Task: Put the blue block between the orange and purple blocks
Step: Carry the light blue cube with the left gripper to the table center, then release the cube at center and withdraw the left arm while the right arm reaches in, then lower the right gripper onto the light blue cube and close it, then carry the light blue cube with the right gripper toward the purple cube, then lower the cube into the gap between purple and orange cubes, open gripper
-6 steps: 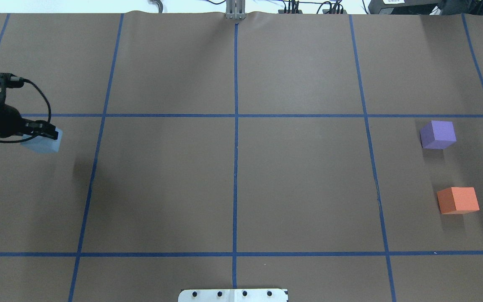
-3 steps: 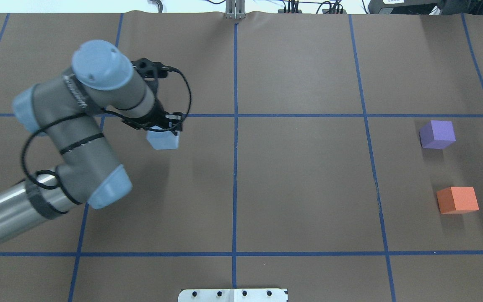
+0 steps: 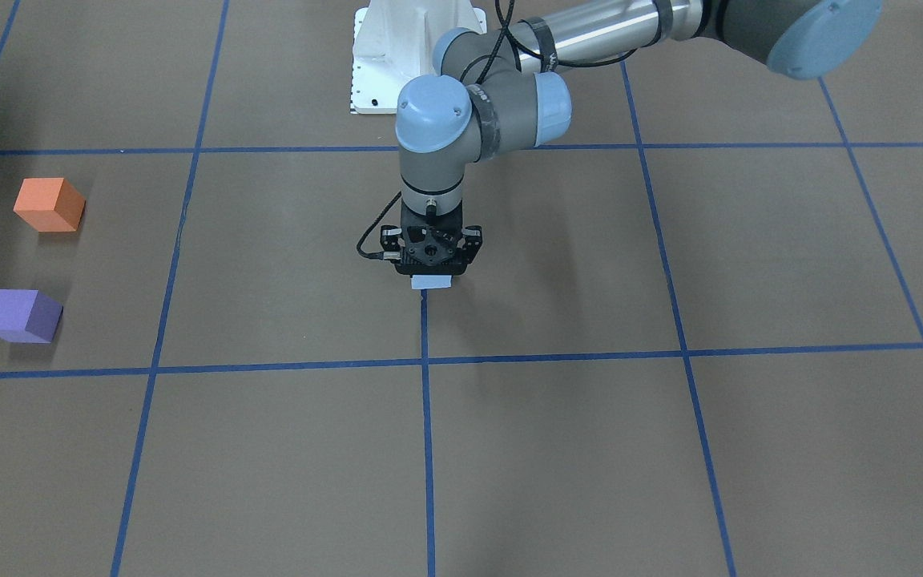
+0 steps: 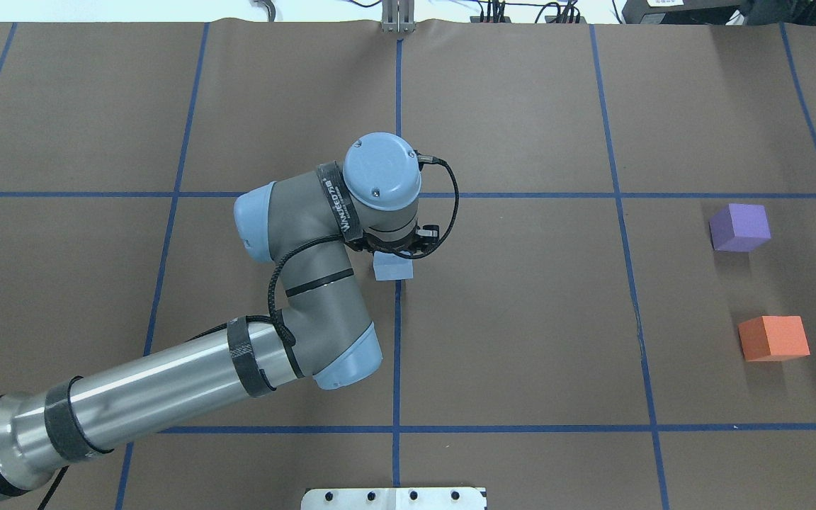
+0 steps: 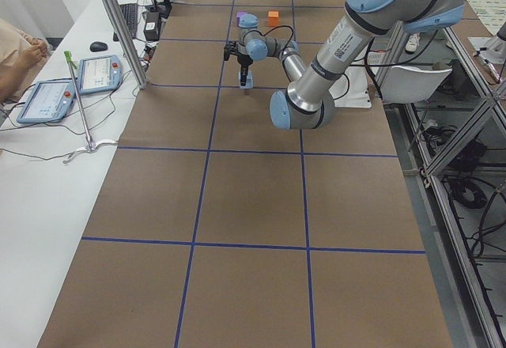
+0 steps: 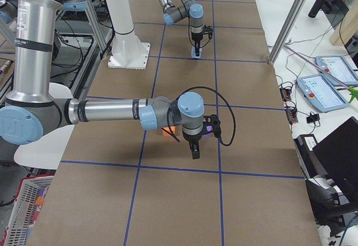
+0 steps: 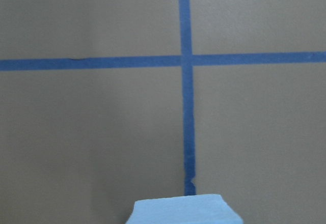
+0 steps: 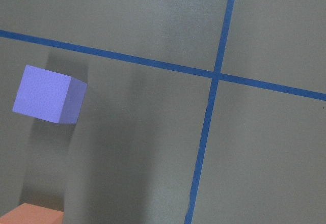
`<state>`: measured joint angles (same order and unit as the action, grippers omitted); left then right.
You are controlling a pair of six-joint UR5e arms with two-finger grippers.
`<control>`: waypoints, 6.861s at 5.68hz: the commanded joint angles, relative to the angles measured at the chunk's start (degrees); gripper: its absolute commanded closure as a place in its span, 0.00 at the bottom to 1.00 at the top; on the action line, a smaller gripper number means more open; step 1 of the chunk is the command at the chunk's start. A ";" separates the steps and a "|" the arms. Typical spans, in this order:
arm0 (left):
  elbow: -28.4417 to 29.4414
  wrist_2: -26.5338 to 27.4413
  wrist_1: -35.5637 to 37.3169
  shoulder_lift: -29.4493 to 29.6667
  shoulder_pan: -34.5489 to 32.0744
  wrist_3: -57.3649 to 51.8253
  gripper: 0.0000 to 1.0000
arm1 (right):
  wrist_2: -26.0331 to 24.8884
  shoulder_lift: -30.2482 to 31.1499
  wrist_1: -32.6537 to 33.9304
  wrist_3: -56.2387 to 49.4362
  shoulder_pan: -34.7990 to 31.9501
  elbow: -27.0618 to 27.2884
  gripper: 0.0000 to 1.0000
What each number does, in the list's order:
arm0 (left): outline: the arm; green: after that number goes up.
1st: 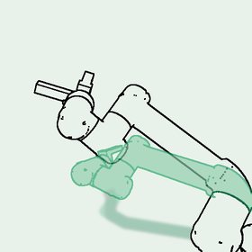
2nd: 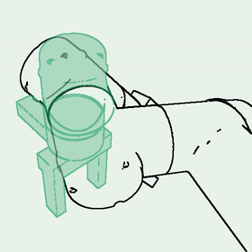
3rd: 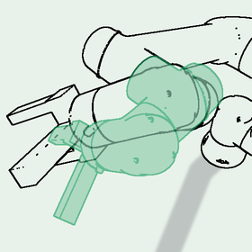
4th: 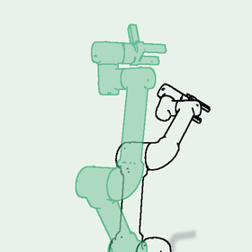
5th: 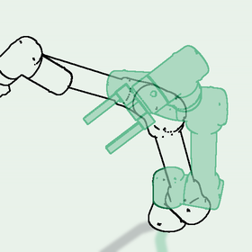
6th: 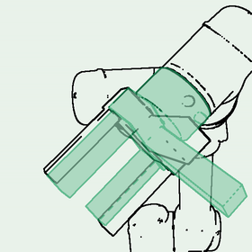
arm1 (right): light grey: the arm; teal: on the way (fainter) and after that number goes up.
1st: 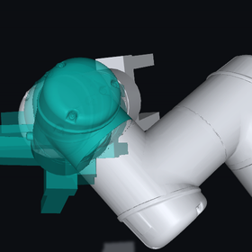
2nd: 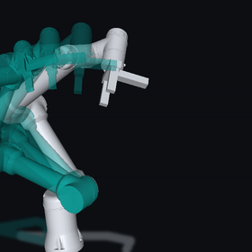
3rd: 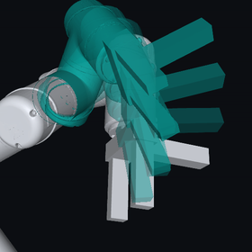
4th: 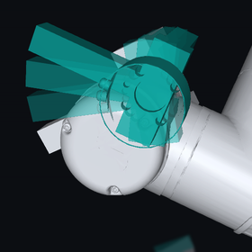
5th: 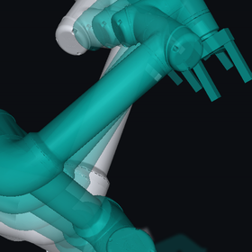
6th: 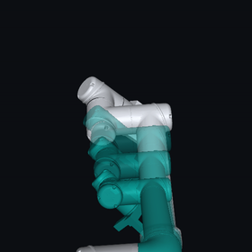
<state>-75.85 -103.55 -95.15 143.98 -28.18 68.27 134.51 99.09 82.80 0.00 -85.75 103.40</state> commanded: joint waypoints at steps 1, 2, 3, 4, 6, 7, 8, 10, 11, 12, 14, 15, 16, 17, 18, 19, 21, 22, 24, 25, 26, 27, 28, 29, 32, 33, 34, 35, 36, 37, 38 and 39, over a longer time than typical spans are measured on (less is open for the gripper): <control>1.93 0.54 -0.83 0.60 1.11 0.20 0.00 | 0.57 -0.30 0.08 1.04 0.06 1.27 0.00; -0.42 0.11 0.04 0.60 -0.98 -0.84 0.00 | 7.71 0.31 -5.23 1.14 0.06 0.84 0.00; -6.10 -3.90 7.36 0.51 -5.70 -9.47 0.00 | 9.09 -0.38 -12.76 2.44 0.06 1.54 0.00; -14.07 -8.46 17.44 -1.58 -11.40 -19.82 0.00 | 10.84 -6.92 -13.45 8.72 0.49 2.85 0.00; -24.76 -11.83 20.26 -13.67 -23.70 -34.52 0.00 | 12.81 -12.31 -13.54 36.17 9.58 11.09 0.00; -26.27 -12.81 19.39 -19.65 -29.33 -44.09 0.00 | 8.53 -17.22 -13.11 49.78 17.47 11.30 0.00; -27.94 -14.64 19.21 -25.36 -33.31 -49.49 0.00 | 0.92 -21.88 -12.15 59.49 25.73 11.65 0.00; -29.00 -21.67 17.73 -34.24 -43.84 -53.55 0.00 | -15.58 -38.27 10.06 63.36 39.53 11.65 0.00; -28.05 -22.13 18.15 -36.73 -48.42 -61.51 0.00 | -23.60 -44.62 14.97 68.06 46.14 8.17 0.00; -27.52 -23.35 17.89 -41.02 -51.94 -67.85 0.00 | -27.25 -49.47 14.93 72.29 50.46 3.52 0.00; -19.04 -26.51 17.11 -44.92 -61.86 -86.18 0.00 | -34.90 -56.71 13.71 76.53 56.63 -9.48 0.00; -19.08 -35.32 16.93 -47.63 -62.43 -88.98 0.00 | -38.06 -57.08 6.13 79.33 59.45 -14.58 0.00; -19.16 -36.10 16.92 -47.92 -62.44 -89.01 0.00 | -40.18 -57.08 5.01 80.15 60.95 -16.80 0.00; -19.16 -36.11 16.92 -47.92 -62.35 -89.01 0.00 | -40.90 -57.08 5.00 80.50 61.92 -17.00 0.00; -19.16 -36.11 16.92 -48.35 -62.35 -89.01 0.00 | -42.30 -56.99 4.57 80.07 62.20 -18.74 0.00; -19.16 -36.11 15.88 -48.71 -62.35 -89.01 0.00 | -42.83 -56.56 1.34 79.72 62.46 -21.20 0.00; -18.73 -36.11 15.69 -48.71 -62.35 -89.01 0.00 | -42.23 -56.64 0.34 77.87 62.37 -21.66 0.99; -18.55 -36.11 15.69 -48.71 -62.35 -88.92 0.00 | -40.66 -55.42 1.04 76.56 61.16 -18.35 1.00; -18.55 -34.89 14.65 -50.54 -62.26 -88.75 0.00 | -30.59 -43.51 10.39 65.46 50.22 3.01 1.00; -18.72 -32.70 13.16 -52.91 -62.26 -88.48 0.00 | -22.96 -40.32 15.76 57.73 41.63 8.17 1.00; -18.64 -29.46 8.88 -55.19 -62.52 -88.39 0.00 | -18.36 -35.16 16.16 48.95 34.15 10.75 1.00; -18.81 -29.43 1.96 -58.17 -63.13 -87.26 0.00 | -13.88 -26.93 15.73 37.29 27.90 13.12 1.00; -19.51 -29.86 1.46 -57.85 -63.14 -75.33 0.00 | -11.49 -18.75 14.59 30.74 23.57 14.80 1.00; -19.69 -29.87 1.28 -58.11 -63.14 -73.12 0.00 | -11.11 -9.36 5.62 31.02 22.83 15.77 1.00; -20.13 -29.96 1.28 -58.12 -63.05 -73.10 0.00 | -10.14 4.62 -30.38 45.78 23.00 3.19 1.00; -20.22 -30.04 1.28 -58.12 -63.05 -73.10 0.00 | -10.49 5.14 -36.77 52.75 24.13 0.78 1.00; -20.31 -30.04 1.28 -58.12 -63.05 -73.19 0.00 | -14.50 5.49 -37.18 55.60 28.32 0.75 1.00; -20.39 -30.04 1.28 -58.12 -62.97 -73.19 0.00 | -20.28 5.67 -37.27 59.11 33.23 0.49 1.00; -20.39 -30.04 1.19 -58.12 -62.97 -73.19 0.00 | -20.69 6.54 -39.10 59.23 34.41 -0.29 1.00; -20.39 -30.04 1.10 -58.03 -62.88 -73.19 0.00 | -22.87 6.47 -42.69 59.24 36.69 -3.96 1.00; -20.39 -30.04 1.10 -58.11 -62.96 -73.10 0.00 | -23.41 6.29 -45.33 58.89 37.41 -6.00 1.00; -20.39 -30.04 1.10 -58.12 -62.88 -73.19 0.00 | -23.50 5.94 -45.36 58.71 37.85 -6.02 0.77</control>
<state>-96.24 -133.59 -94.04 85.90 -91.10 -4.88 111.36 105.29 38.32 58.89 -48.54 98.10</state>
